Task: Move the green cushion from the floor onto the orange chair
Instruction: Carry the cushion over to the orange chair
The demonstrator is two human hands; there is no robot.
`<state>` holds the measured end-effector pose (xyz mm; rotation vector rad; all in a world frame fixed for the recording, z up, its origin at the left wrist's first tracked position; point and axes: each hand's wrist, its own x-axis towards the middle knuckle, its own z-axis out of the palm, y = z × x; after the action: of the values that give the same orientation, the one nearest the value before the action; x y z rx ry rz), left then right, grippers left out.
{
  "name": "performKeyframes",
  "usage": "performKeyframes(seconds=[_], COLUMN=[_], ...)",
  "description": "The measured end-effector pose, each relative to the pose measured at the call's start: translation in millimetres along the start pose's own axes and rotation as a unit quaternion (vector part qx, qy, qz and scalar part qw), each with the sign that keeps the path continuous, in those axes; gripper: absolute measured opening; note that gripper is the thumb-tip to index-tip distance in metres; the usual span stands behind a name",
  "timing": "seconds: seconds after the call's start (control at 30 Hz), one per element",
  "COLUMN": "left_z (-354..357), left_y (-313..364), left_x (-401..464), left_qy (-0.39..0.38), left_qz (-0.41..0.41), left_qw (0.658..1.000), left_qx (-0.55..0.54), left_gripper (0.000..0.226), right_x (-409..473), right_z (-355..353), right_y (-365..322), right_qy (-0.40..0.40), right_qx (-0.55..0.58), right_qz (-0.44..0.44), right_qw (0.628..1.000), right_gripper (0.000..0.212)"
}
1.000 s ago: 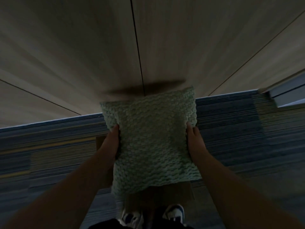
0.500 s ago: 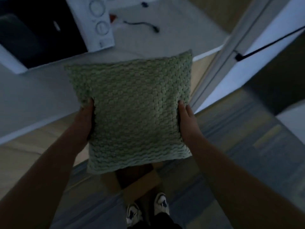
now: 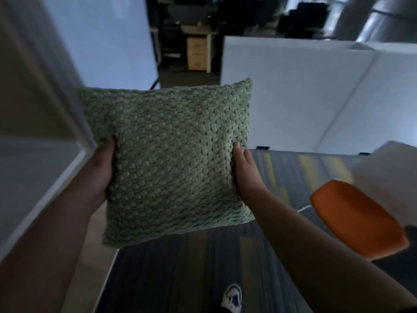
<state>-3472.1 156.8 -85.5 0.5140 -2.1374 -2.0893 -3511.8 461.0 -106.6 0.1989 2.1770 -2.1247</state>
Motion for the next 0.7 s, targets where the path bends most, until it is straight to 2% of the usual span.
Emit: performKeyframes(seconds=[0.2, 0.4, 0.47, 0.63, 0.7], left_z=[236.8, 446.6, 514.6, 653.2, 709.6], left_y=[40.4, 43.5, 36.1, 6.6, -10.7], left_x=[90.4, 158.7, 170.9, 190.9, 202.5], left_qy=[-0.157, -0.243, -0.305, -0.453, -0.487], left_qz=[0.011, 0.0, -0.007, -0.013, -0.025], left_qw=[0.987, 0.969, 0.951, 0.888, 0.868], left_qx=[0.014, 0.041, 0.054, 0.076, 0.094], left_gripper=[0.064, 0.068, 0.064, 0.072, 0.079], right_x=[93.1, 138.8, 142.1, 144.9, 149.3], right_z=[-183.7, -329.4, -371.2, -457.5, -486.3], right_y=[-14.2, 1.6, 13.1, 49.8, 68.4], right_qy=[0.142, 0.304, 0.359, 0.466, 0.505], right_qx=[0.051, 0.078, 0.085, 0.111, 0.128], right_qz=[-0.029, -0.017, -0.006, 0.027, 0.047], right_qw=[0.988, 0.949, 0.929, 0.877, 0.852], right_gripper=[0.065, 0.071, 0.076, 0.062, 0.066])
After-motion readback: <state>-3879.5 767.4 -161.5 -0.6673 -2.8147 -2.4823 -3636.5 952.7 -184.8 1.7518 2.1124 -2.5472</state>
